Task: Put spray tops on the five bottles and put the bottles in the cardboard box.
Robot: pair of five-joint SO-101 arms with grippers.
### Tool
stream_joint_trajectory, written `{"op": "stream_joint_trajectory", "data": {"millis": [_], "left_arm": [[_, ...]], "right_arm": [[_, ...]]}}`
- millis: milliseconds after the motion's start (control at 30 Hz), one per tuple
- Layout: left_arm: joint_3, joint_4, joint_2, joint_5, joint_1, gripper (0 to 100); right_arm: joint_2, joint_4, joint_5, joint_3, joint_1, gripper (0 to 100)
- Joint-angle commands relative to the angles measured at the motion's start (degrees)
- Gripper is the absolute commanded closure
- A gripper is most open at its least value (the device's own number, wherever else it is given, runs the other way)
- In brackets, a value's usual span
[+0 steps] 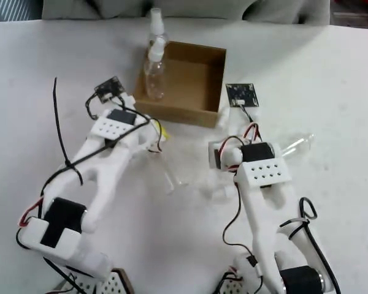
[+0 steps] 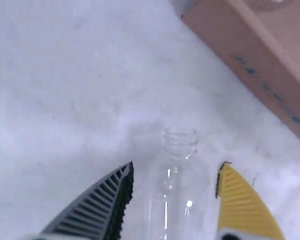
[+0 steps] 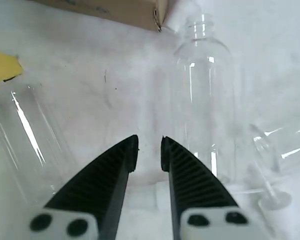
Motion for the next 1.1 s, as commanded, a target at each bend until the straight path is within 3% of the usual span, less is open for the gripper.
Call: {"op": "stream_joint_trajectory", "data": {"millis": [0,267,833,900,1000,1067], "left_arm": [[-4.04,0.0,1.89,0.53,-0.48,73],[-13.36,5.71,11.65,0.53,-0.57,73],[-14.95,3.43,17.8,1.76,0.22,74],[-14.95,3.52,17.8,1.67,0.4,80],[-14.95,3.52,17.8,0.79,0.04,99],[-14.86,3.96,17.36,-3.43,-0.13,94]], "right_arm": [[-1.8,-0.84,1.76,-0.44,0.48,94.3],[-1.8,-0.84,2.02,-0.44,0.48,94.3],[-1.8,-0.84,2.02,-0.44,1.19,94.3],[-1.8,-0.84,2.02,-0.44,1.19,94.3],[-1.89,-0.84,2.02,-0.44,1.19,94.3],[-1.89,-0.84,2.02,-0.44,1.8,94.3]]}}
